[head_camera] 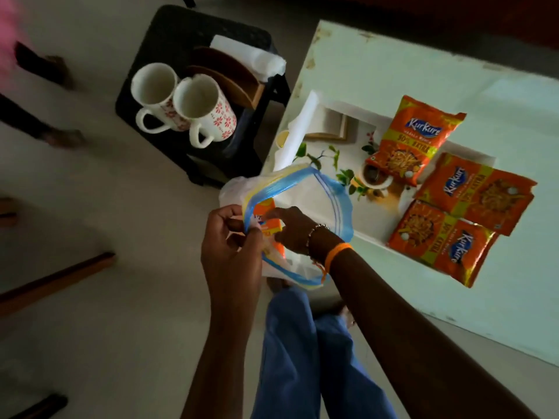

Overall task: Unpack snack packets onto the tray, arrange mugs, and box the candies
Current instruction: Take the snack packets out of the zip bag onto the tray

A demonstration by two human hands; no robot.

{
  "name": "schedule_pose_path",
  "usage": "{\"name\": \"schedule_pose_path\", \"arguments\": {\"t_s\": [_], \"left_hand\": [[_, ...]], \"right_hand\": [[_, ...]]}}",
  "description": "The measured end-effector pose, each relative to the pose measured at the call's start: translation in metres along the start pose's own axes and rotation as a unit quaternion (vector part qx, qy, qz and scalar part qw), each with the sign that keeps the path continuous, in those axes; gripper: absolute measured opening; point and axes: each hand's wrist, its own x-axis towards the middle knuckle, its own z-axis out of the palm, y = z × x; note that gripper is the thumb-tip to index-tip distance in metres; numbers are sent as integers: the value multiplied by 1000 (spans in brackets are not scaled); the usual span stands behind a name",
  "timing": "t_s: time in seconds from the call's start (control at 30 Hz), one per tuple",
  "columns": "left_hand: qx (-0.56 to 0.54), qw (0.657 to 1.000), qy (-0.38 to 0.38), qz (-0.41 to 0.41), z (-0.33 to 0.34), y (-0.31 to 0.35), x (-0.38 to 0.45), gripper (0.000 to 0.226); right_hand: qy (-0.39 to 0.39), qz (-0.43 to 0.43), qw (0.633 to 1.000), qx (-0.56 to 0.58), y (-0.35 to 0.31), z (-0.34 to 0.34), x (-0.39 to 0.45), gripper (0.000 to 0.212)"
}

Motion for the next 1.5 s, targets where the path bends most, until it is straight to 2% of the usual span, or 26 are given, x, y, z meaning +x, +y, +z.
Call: {"name": "schedule_pose_path", "arguments": {"t_s": [0.17,0.3,0.37,0.47,0.57,0.63,0.77,0.83,0.87,0.93,1.0,1.17,1.27,1.33,1.37,1.4,1.5], "left_hand": [[18,1000,0,-3,-17,-4,0,27],[28,999,-11,-14,-22,-7,0,29],[28,999,-17,-22,-21,-9,0,27],[48,998,-40,-21,-14,-14,1,15],[69,995,-65,-12,0,-15,0,22],[84,994,-71,-6,10,-14,-2,27],[90,990,-108,-8,35,-13,-4,26],[108,987,-120,-13,49,-13,-3,26],[122,985,-119,-15,54,-14,-2,24],[148,983,-106,-21,63,-16,-1,21],[169,981,-87,-25,70,-19,1,21],[198,978,-65,-17,79,-18,4,25],[192,979,-64,-11,80,-13,4,26],[183,981,-66,-14,79,-12,4,26],[182,981,-65,-11,77,-12,3,26],[185,981,-64,-6,74,-13,2,26],[193,979,-68,2,66,-18,-2,27]], "right_hand": [[-14,65,993,-93,-5,25,24,51],[-2,57,987,-152,-14,33,36,45],[35,31,986,-159,-21,32,34,38],[182,-24,982,-52,-26,27,15,26],[332,-46,937,96,-20,20,-10,11],[361,-49,920,145,-11,12,-26,7],[341,-43,904,252,4,-15,-62,49],[355,-26,886,296,13,-32,-81,51],[369,-22,866,338,17,-41,-90,41],[381,-23,798,466,24,-55,-106,28],[394,-37,720,571,32,-65,-117,27],[461,-84,563,681,54,-79,-124,36],[436,-109,487,749,60,-72,-113,45],[390,-74,454,798,65,-61,-103,42],[370,-36,454,810,66,-53,-98,37],[349,8,470,811,67,-45,-93,32],[284,118,566,765,71,-19,-83,20]]}}
